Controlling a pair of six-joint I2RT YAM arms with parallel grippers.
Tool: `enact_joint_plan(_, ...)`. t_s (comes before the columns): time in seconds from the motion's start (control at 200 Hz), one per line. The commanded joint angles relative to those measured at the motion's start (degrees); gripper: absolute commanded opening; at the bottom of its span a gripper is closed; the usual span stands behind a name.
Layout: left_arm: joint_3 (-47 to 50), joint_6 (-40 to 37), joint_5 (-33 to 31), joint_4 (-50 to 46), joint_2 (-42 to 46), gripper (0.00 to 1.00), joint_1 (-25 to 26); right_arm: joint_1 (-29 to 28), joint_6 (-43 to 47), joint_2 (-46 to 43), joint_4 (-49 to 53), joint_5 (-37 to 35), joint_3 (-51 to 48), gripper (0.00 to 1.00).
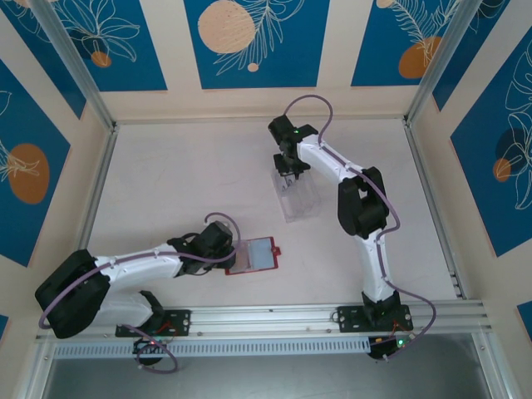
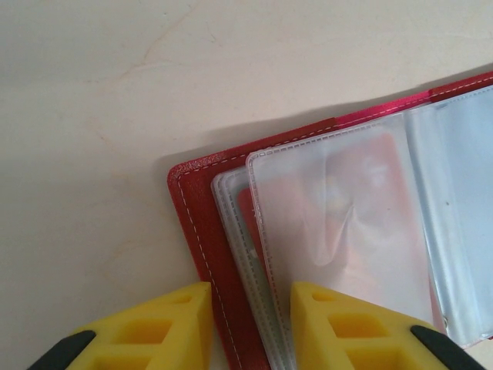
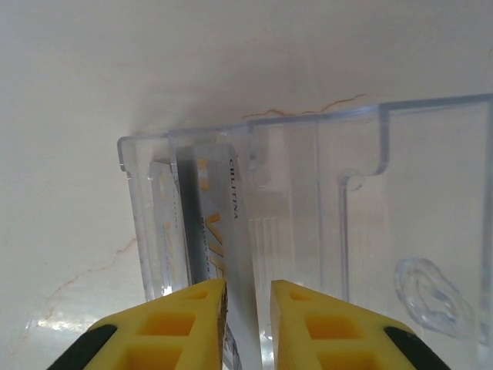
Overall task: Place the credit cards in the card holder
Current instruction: Pick up the credit card from the storage box.
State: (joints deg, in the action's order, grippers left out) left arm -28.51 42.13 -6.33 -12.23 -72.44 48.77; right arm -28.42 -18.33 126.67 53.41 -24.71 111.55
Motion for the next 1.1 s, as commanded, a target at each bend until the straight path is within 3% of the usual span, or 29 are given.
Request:
enact_joint_plan(0.0,1.88,0.85,-0.62,-3.55,-0.47,0.30,0.80,0.30,1.14,1.10,0.34,2.80,1.70,0.24)
enact_joint_plan(0.32,1.88,0.85,-0.62,-3.55,-0.62,0.30,0.80,-0.05,1.37,0.81,0.23,3.22,1.74,0.18)
enact_joint_plan(0.61,2.06,1.01,-0.77,-3.67,-0.56,0.30,0.80,-0.14,2.23,0.74,0.90,3.00,2.81,0.00)
enact_joint_plan(0.935,2.41,1.29,-0.79,-3.62,-0.25,0.30,0.88,-0.75,3.24,-2.61,3.52,2.82,6.31,0.00)
enact_joint_plan(1.095,2.59,1.29,-0.96,-3.98,0.14,0.30,0.97,-2.55,1.91,-9.44,3.88,0.71,3.55,0.00)
